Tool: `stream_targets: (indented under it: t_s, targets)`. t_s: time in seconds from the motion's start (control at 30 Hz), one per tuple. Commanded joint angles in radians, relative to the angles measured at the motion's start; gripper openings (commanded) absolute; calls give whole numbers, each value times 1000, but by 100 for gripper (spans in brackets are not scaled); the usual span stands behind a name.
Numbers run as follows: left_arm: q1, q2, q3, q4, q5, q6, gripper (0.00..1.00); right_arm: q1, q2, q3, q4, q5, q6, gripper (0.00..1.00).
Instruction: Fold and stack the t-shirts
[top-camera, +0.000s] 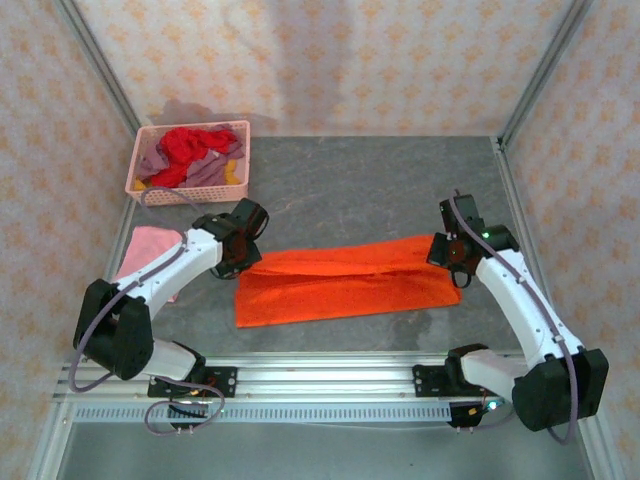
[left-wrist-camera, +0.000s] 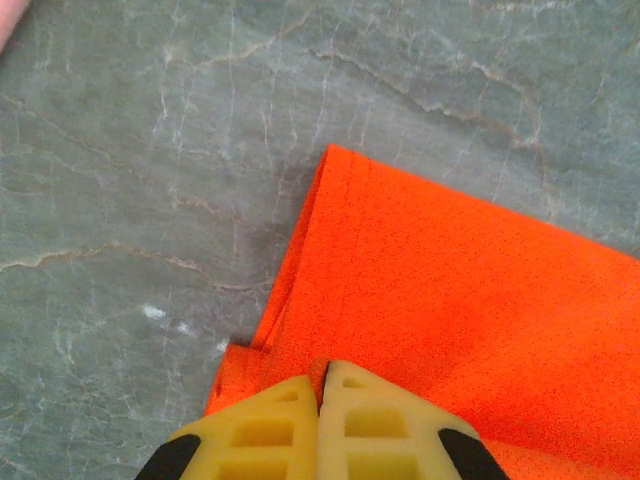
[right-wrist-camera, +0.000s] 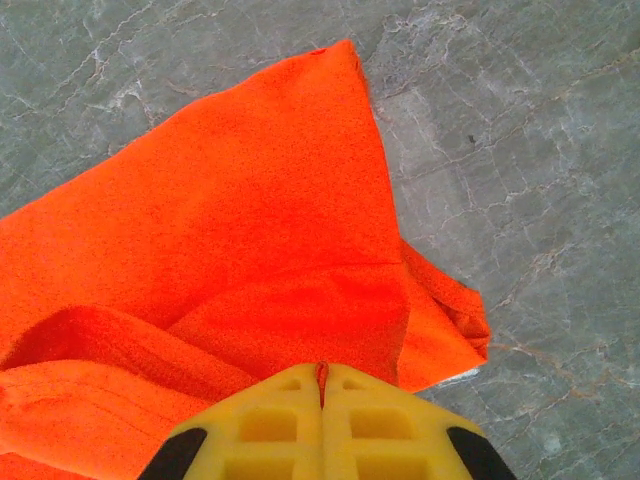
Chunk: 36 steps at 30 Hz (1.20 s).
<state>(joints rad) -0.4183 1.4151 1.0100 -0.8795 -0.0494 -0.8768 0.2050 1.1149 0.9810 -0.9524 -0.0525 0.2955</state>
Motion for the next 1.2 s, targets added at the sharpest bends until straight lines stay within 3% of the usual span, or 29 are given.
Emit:
stream_targets:
  t_s: [0.0, 0.63, 0.97, 1.17]
  targets:
    - [-30, -15, -9, -24, 2, -42, 0, -2, 16, -2, 16, -6, 5, 0]
    - [-65, -82, -154, -35, 8, -123, 0, -4, 108, -26, 47, -5, 5, 0]
    - [-67, -101, 7, -142, -12, -105, 0, -5, 74, 45, 8, -17, 12, 0]
    - [-69, -182, -19, -200, 2, -124, 0, -4, 52, 25, 8, -18, 11, 0]
